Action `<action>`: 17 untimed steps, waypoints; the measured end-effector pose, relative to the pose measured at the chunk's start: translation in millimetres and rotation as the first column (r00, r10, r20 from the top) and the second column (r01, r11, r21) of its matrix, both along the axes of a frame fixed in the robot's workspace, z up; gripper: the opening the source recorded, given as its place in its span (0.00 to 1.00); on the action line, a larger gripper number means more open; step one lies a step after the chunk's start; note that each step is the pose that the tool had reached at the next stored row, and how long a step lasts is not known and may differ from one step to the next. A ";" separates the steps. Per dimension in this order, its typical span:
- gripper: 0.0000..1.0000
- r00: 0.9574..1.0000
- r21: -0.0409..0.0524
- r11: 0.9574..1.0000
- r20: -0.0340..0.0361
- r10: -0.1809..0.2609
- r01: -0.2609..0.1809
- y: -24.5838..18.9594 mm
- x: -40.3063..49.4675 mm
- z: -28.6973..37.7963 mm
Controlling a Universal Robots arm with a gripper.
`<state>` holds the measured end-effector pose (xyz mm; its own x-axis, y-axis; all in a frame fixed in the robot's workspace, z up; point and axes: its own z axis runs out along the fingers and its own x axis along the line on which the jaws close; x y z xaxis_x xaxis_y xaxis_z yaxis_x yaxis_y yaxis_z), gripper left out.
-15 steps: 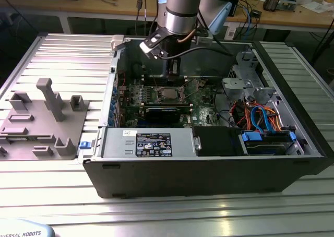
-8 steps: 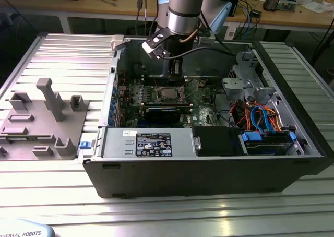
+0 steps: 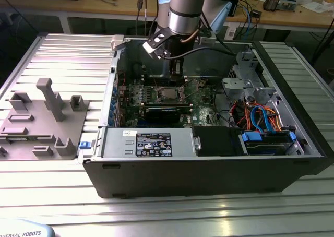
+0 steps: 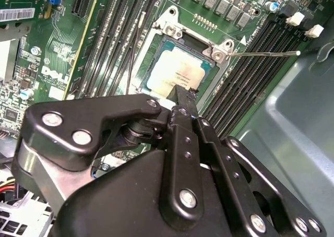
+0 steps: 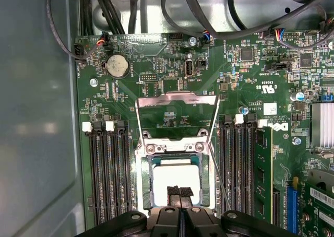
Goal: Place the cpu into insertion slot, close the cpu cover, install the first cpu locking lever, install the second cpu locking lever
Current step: 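Place the cpu into insertion slot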
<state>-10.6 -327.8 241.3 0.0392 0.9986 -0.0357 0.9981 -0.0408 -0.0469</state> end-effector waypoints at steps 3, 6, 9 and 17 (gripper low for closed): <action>0.11 1.000 0.000 1.000 -0.001 0.000 0.000 0.0 1.3 0.0; 0.11 1.000 0.000 1.000 -0.001 0.000 0.000 -0.1 2.7 0.0; 0.11 1.000 0.000 1.000 -0.002 0.000 0.000 -0.1 3.3 0.0; 0.11 1.000 0.000 1.000 -0.003 0.000 0.000 -0.1 4.9 0.0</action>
